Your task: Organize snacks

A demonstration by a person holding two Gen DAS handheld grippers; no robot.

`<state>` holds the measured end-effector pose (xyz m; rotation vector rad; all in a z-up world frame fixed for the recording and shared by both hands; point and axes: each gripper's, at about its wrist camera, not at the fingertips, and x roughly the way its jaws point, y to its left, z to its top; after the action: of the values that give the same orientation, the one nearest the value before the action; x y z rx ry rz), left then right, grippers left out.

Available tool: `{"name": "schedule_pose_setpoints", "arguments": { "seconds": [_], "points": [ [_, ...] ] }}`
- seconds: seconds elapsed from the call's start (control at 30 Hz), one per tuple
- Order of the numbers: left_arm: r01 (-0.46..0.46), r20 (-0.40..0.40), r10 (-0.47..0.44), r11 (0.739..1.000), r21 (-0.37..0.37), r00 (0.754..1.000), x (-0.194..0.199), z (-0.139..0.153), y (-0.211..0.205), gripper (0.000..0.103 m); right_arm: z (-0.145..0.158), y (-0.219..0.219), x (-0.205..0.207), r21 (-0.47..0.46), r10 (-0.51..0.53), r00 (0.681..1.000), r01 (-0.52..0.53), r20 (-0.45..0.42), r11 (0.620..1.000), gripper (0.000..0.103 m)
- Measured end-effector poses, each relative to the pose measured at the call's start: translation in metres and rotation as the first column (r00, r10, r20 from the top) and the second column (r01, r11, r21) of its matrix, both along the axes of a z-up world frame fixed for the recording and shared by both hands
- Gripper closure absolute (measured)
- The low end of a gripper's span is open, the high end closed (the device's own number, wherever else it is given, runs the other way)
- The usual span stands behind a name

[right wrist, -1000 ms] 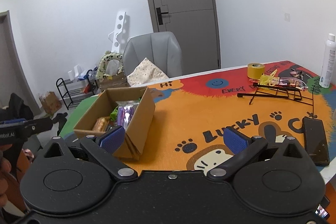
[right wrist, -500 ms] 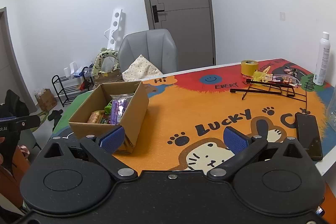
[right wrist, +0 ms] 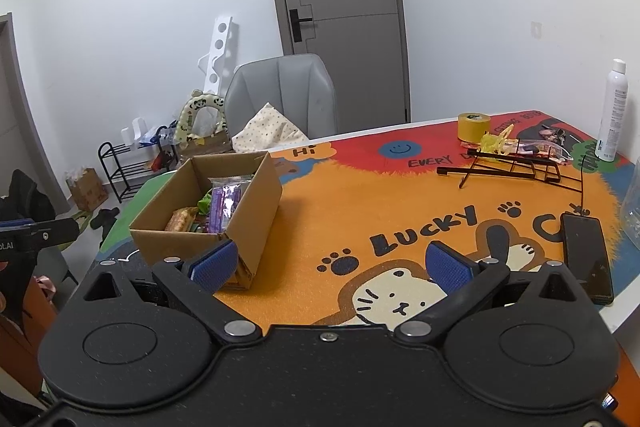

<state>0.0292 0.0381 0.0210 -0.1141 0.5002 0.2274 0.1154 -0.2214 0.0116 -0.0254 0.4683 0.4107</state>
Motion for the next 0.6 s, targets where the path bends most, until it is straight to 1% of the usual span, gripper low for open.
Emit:
{"name": "schedule_pose_setpoints", "arguments": {
  "seconds": [0.6],
  "points": [
    [0.015,-0.013,-0.015,1.0,-0.003,1.0,0.0023,-0.0027,-0.0026,0.0,0.0012,0.0035,-0.0003,0.019,0.029,0.999,-0.029,-0.02,0.999,0.0]
  ]
}}
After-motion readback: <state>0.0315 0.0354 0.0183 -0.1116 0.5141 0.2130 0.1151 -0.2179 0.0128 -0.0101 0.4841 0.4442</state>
